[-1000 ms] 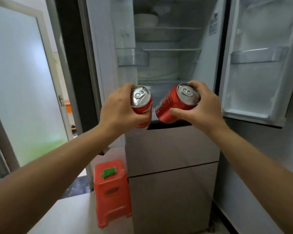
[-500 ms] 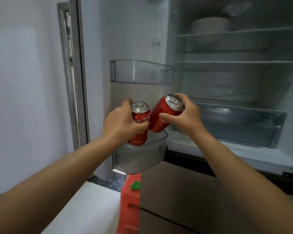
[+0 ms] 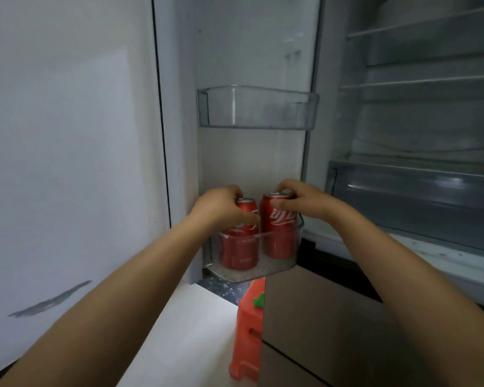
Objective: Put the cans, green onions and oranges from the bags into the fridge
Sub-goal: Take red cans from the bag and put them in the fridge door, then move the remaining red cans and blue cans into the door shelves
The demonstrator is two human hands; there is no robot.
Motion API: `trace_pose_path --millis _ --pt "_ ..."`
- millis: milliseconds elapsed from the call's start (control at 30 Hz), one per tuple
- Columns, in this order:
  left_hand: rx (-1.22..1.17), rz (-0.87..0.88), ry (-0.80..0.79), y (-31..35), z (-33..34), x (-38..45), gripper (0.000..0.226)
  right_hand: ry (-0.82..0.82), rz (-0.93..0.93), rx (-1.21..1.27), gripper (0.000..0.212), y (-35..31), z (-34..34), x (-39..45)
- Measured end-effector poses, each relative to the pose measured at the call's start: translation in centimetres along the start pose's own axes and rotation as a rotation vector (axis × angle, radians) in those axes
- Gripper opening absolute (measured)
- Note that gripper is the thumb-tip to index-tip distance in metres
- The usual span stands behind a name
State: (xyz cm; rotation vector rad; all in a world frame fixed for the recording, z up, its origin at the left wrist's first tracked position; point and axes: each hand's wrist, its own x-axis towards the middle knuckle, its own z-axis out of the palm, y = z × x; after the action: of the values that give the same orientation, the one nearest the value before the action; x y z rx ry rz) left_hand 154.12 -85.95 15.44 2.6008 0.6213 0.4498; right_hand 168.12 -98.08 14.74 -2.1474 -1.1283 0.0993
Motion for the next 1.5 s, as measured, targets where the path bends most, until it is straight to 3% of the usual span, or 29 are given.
trace_pose_path --millis 200,300,400,633,733,900,1133,1333,1500 --pt "-0.041 -0.151 -0.072 -0.4 -0.3 1.7 0.029 0.012 -0.038 -0.366 0.037 -1.0 0.5 1.1" --pt "0.249 -0.098 0.054 -1.0 0.8 1.9 0.029 0.112 -0.049 -0.451 0.036 -1.2 1.9 1.8" --pt "0.358 -0.064 0.119 -1.1 1.4 1.3 0.031 0.176 -0.024 -0.503 0.033 -1.9 3.6 2.4" --pt "0.427 0.008 0.152 -1.5 1.1 -1.2 0.032 0.114 0.032 -0.421 0.043 -2.0 5.0 1.5" --pt "0.432 0.062 0.202 -2.3 1.0 -2.7 0.029 0.279 -0.001 -0.392 0.037 -1.9 5.5 0.2" --pt "0.515 0.038 0.262 -5.3 -0.5 -6.5 0.032 0.445 -0.218 -0.357 0.026 -5.5 8.0 -1.8" --pt "0.681 -0.231 0.208 -15.8 -5.9 -14.7 0.037 0.430 -0.511 -0.284 0.033 -17.0 16.5 -5.2" --pt "0.715 -0.458 0.158 -30.5 -12.9 -26.0 0.036 0.204 -0.623 -0.261 0.031 -29.5 30.5 -8.1" --pt "0.701 -0.550 0.135 -41.5 -17.6 -34.3 0.033 0.084 -0.600 -0.256 0.031 -38.4 40.9 -10.7"
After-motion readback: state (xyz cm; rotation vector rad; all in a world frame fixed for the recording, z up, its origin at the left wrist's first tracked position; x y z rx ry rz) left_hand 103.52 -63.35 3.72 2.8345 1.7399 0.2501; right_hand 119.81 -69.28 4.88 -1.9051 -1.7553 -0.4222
